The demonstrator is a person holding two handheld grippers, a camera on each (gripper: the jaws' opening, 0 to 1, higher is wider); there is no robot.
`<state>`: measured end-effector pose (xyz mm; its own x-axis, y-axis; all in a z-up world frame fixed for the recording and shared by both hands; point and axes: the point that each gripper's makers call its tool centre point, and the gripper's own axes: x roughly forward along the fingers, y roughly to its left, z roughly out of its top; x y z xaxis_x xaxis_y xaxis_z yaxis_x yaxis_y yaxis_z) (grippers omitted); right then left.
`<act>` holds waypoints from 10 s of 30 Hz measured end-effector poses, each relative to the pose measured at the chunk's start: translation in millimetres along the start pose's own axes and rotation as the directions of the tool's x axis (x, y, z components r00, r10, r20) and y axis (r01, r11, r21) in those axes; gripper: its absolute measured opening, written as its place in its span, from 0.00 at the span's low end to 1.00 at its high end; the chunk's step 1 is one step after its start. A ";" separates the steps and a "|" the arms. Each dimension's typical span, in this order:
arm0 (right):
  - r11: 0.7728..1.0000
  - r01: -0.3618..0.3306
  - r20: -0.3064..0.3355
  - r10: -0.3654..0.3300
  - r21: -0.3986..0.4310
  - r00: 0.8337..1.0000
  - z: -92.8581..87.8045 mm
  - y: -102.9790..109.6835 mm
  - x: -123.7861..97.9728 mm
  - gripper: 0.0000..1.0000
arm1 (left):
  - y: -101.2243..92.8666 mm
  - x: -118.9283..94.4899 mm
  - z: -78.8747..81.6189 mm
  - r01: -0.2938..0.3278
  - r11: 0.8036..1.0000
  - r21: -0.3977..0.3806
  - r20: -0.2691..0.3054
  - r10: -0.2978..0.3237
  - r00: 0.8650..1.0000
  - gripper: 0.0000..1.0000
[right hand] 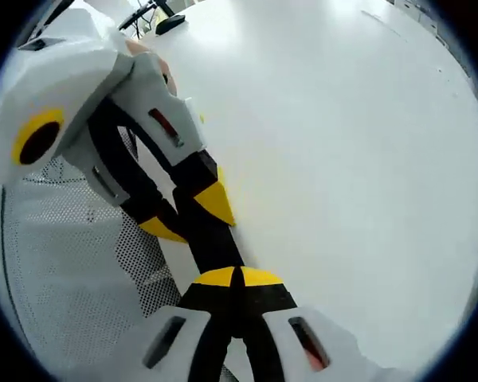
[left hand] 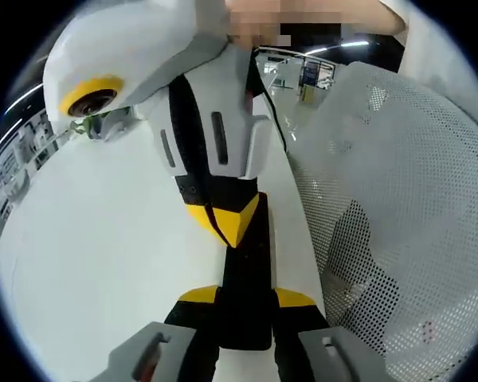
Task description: Press the specified remote control buttons in sequence, fully releasing each button before pressing the next.
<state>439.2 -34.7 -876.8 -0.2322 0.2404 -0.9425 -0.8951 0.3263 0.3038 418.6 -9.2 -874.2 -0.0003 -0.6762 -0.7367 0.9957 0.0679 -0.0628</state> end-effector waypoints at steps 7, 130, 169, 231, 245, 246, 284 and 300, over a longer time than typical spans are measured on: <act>0.999 0.037 0.001 -0.037 -0.031 0.999 -1.6 2.0 -0.7 0.00 | 0.5 0.2 0.3 0.002 1.000 -0.013 0.007 -0.002 1.000 0.24; 0.912 0.321 0.310 -0.237 -0.255 0.921 14.3 26.9 1.5 0.00 | 0.3 2.1 1.7 0.030 0.997 -0.064 0.094 -0.023 0.995 0.25; 0.902 0.274 0.212 -0.212 -0.332 0.954 21.4 28.3 3.9 0.00 | -0.5 1.2 1.9 0.030 0.998 -0.064 0.093 -0.024 0.995 0.25; 0.928 0.288 0.422 -0.169 -0.236 0.891 -4.5 22.2 -3.6 0.20 | -0.8 1.4 1.7 0.025 0.998 -0.049 0.090 -0.021 0.996 0.25; 0.937 0.262 0.427 -0.143 -0.233 0.893 -8.3 20.0 -4.7 0.22 | -0.4 1.6 1.5 0.026 0.998 -0.055 0.094 -0.020 0.995 0.25; 0.938 0.260 0.428 -0.142 -0.230 0.893 -8.6 19.8 -4.8 0.22 | -0.3 1.7 1.5 0.026 0.998 -0.055 0.095 -0.020 0.995 0.25; 0.937 0.261 0.411 -0.149 -0.232 0.900 -21.1 11.1 2.9 0.27 | -1.4 3.8 2.8 0.018 0.999 -0.049 0.095 -0.014 0.995 0.25; 0.929 0.265 0.343 -0.169 -0.257 0.924 -18.7 12.0 3.9 0.26 | -3.9 12.0 12.3 -0.028 0.999 0.037 0.038 0.026 0.999 0.25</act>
<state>420.4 -46.9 -879.3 0.0673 0.4807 -0.8743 -0.9912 0.1320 -0.0037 415.8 -26.6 -874.5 0.0294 -0.7015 -0.7120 0.9981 0.0594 -0.0174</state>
